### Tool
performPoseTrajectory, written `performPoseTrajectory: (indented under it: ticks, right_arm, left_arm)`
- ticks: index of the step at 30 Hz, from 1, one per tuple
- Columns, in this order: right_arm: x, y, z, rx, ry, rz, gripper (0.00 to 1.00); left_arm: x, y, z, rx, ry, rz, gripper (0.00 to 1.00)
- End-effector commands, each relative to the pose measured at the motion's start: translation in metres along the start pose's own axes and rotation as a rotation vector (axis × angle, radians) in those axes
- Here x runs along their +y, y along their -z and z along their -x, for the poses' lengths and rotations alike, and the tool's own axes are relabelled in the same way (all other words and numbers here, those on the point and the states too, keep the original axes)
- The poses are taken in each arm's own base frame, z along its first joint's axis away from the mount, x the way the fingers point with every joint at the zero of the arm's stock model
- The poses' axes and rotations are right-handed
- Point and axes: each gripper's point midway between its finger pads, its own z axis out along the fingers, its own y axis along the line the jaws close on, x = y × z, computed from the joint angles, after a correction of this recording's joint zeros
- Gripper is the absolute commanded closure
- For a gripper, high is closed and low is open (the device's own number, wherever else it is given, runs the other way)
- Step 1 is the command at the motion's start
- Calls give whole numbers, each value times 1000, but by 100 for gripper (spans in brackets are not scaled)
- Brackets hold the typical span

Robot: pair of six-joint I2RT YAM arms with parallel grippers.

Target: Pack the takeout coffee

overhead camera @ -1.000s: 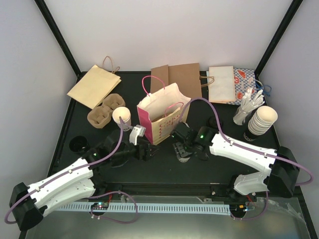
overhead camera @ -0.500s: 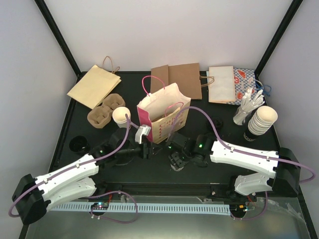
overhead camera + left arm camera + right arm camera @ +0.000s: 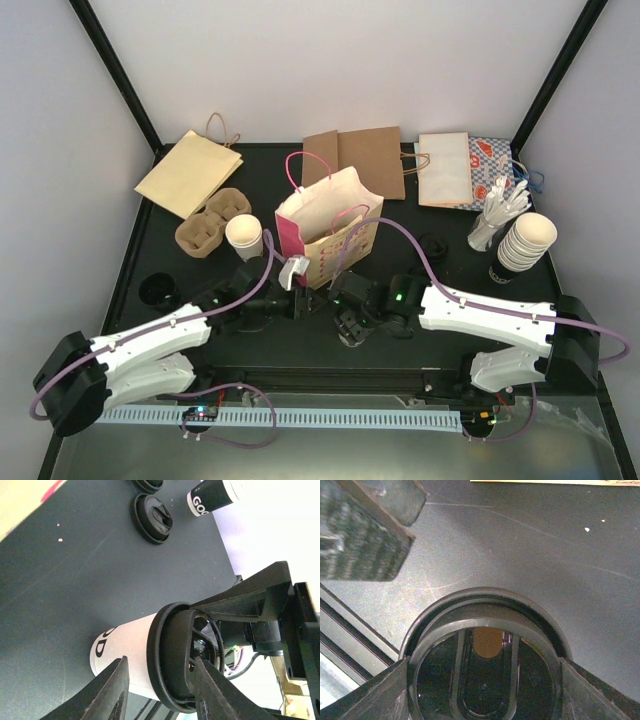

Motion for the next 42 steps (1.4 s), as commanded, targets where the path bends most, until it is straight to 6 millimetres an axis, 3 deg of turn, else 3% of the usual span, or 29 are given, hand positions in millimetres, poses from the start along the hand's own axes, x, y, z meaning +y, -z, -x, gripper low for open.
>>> performPoseTrajectory:
  ticks: [1,15,28,32,37,42]
  right_arm:
    - [10,-30,-78,329,3,49,34]
    - [10,-34,-77,338,6,43,34]
    - [12,-36,-79,340,5,45,35]
    - [12,-38,-81,353,15,28,35]
    - [0,-38,-75,314,-13,-47,35]
    - [-10,-28,-60,243,-53,-109,35]
  left_arm:
    - [-5,-6,-3,27,17,-31,63]
    - [0,-27,-26,125,33,-37,65]
    - [45,-39,-50,231,91,161,74]
    - [44,-40,-55,256,88,165,74]
    - [37,-29,-40,201,40,199,72]
    - [17,-5,-16,124,-31,224,60]
